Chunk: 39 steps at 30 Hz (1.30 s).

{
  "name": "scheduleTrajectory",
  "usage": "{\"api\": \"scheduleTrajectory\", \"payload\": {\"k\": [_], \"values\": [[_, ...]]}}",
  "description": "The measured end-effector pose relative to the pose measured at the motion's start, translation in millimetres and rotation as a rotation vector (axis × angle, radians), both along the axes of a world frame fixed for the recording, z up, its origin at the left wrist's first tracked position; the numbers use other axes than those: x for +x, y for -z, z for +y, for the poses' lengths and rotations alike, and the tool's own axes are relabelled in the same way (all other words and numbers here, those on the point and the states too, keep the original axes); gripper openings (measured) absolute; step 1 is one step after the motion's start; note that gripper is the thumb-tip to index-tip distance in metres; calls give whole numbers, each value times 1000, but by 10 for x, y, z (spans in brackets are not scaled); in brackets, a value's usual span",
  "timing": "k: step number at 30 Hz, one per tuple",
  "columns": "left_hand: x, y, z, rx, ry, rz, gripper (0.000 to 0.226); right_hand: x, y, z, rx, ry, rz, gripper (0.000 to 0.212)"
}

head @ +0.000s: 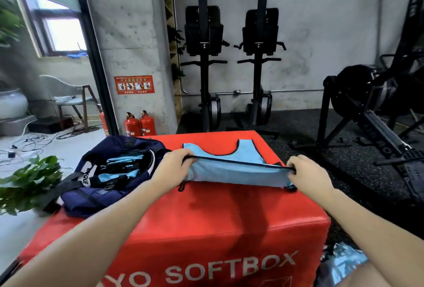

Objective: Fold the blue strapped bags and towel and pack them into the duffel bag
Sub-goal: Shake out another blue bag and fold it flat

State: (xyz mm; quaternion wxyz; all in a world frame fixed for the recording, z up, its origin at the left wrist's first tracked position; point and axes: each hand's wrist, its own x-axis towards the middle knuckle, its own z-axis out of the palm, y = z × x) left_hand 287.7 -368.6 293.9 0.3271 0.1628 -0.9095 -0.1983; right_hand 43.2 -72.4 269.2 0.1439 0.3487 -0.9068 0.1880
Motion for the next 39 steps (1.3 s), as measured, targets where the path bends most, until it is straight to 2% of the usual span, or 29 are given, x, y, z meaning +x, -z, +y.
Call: {"api": "scheduleTrajectory", "payload": {"k": [3, 7, 13, 16, 21, 23, 26, 29, 32, 35, 37, 39], "values": [[-60, -741, -37, -91, -32, 113, 19, -50, -709, 17, -224, 6, 33, 21], [-39, -1769, -26, -205, -101, 277, 28, -78, -1737, 72, -491, -88, 148, 25], [233, -2977, 60, -191, -126, 461, 10, 59, -2997, 212, -684, -144, 197, 21], [421, -3383, 43, -172, -144, 492, 24, 35, -3418, 253, -699, -166, 209, 21], [558, -3718, -192, -179, -157, 356, 27, -36, -3765, 246, -484, -233, 120, 5], [525, -3729, -348, -145, -109, 259, 23, -121, -3805, 180, -416, -250, 92, 12], [367, -3680, -606, -9, -22, 106, 16, -323, -3800, 8, -302, -257, 11, 10], [122, -3639, -895, 140, -22, -60, 19, -603, -3763, -252, -244, -223, -159, 12], [-164, -3679, -1075, 187, -60, -142, 17, -801, -3776, -540, -225, -195, -311, 13], [-464, -3896, -1197, 239, -96, -7, 12, -998, -3943, -850, -419, -214, -364, 10], [-606, -4094, -1296, 331, -84, 172, 14, -1076, -4107, -1009, -550, -211, -242, 8], [-681, -4256, -1367, 319, -69, 311, 15, -1097, -4238, -1104, -640, -189, -103, 9]]}}
